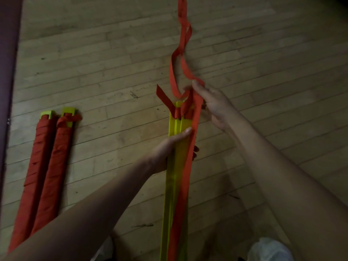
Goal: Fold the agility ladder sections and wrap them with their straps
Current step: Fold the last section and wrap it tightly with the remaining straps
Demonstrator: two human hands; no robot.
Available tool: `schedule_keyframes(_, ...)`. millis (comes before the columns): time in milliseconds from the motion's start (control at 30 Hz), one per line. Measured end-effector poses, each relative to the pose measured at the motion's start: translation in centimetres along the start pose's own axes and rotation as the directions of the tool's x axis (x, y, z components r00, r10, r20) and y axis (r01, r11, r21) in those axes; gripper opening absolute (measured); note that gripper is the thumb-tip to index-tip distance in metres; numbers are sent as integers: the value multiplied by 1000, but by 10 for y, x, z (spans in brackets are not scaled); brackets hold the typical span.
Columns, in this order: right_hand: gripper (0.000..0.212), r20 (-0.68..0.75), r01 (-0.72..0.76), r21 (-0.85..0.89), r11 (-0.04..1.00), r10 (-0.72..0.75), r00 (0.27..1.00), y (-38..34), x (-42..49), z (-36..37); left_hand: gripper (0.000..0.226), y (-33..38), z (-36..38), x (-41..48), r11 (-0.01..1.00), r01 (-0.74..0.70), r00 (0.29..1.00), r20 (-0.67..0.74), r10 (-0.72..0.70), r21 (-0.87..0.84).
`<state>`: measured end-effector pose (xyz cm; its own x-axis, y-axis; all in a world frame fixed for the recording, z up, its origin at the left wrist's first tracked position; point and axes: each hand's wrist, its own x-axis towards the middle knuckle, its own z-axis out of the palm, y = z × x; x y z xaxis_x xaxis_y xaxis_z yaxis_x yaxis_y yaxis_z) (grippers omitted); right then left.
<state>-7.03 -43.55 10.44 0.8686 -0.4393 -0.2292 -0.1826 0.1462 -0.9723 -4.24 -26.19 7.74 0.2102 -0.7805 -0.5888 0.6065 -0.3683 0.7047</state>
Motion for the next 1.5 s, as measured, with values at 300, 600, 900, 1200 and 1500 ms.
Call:
schedule_keyframes(300, 26, 59, 3, 272, 962, -20, 998, -2, -7, 1, 50, -1, -4, -2, 993, 28, 997, 73, -20, -111)
schedule_keyframes(600, 26, -99, 16, 122, 992, -3, 995, 16, 2, 5, 37, -5, 12, -3, 999, 20, 998, 64, -18, -28)
schedule_keyframes(900, 8, -454, -106, -308, 946, -48, 890, 8, 13, -20, 20, -7, 18, -3, 998, 21, 994, -108, -15, 57)
schedule_keyframes(1200, 41, -3, 77, -540, 838, -94, 996, 21, -12, -17, 14, -6, 15, -3, 997, 10, 970, -244, 9, 79)
schedule_keyframes(1500, 24, 229, 168, -792, 587, 29, 973, 5, -15, -25, 36, -18, 12, 1, 987, 55, 947, -322, -3, 151)
